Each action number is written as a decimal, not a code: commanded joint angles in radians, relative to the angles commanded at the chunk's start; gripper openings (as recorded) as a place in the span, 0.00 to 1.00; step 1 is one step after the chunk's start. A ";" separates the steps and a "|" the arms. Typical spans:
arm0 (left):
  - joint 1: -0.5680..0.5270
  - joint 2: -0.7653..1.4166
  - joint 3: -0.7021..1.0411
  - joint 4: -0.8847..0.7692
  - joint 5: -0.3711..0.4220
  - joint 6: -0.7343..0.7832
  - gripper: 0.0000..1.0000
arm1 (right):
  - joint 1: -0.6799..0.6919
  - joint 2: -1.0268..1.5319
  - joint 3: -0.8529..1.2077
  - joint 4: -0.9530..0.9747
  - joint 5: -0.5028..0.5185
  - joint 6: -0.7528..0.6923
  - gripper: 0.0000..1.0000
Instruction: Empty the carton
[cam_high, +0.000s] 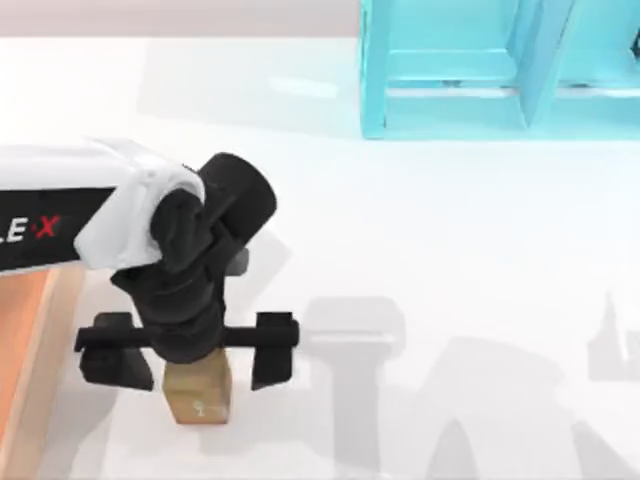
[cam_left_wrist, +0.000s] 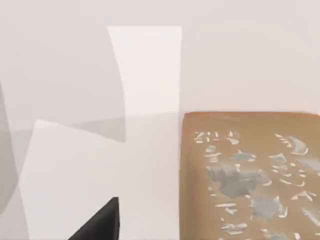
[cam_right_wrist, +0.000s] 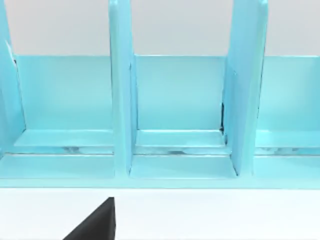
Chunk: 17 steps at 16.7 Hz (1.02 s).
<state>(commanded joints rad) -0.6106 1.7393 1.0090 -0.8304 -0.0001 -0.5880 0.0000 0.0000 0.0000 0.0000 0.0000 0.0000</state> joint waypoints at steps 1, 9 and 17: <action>-0.001 -0.008 0.022 -0.023 0.000 -0.001 1.00 | 0.000 0.000 0.000 0.000 0.000 0.000 1.00; -0.001 -0.097 0.196 -0.303 0.000 -0.003 1.00 | 0.000 0.000 0.000 0.000 0.000 0.000 1.00; 0.056 -0.063 0.251 -0.333 -0.001 0.053 1.00 | 0.000 0.000 0.000 0.000 0.000 0.000 1.00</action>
<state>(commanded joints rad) -0.5543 1.6758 1.2598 -1.1634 -0.0007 -0.5345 0.0000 0.0000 0.0000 0.0000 0.0000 0.0000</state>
